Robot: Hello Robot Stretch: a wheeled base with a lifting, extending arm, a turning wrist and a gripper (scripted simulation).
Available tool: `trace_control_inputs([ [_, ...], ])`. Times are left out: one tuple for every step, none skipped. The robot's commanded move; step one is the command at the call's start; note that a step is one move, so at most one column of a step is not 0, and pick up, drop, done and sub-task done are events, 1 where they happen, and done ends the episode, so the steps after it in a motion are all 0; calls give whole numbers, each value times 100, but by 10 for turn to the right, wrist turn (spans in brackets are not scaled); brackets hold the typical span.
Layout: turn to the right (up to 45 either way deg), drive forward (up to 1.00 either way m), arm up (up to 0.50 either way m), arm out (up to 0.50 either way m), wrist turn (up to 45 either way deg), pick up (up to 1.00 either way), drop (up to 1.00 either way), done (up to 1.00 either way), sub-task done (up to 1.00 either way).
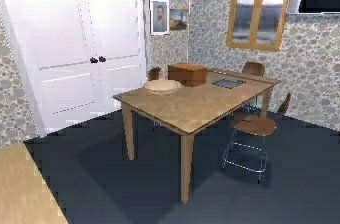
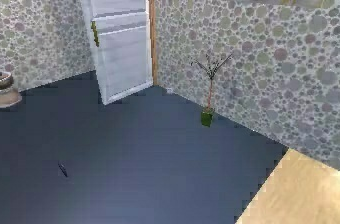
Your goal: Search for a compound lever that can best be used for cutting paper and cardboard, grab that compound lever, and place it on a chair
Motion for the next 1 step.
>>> trace_control_inputs([
  [-450, 0, 0, 0, 0, 0, 0, 0, 0],
])
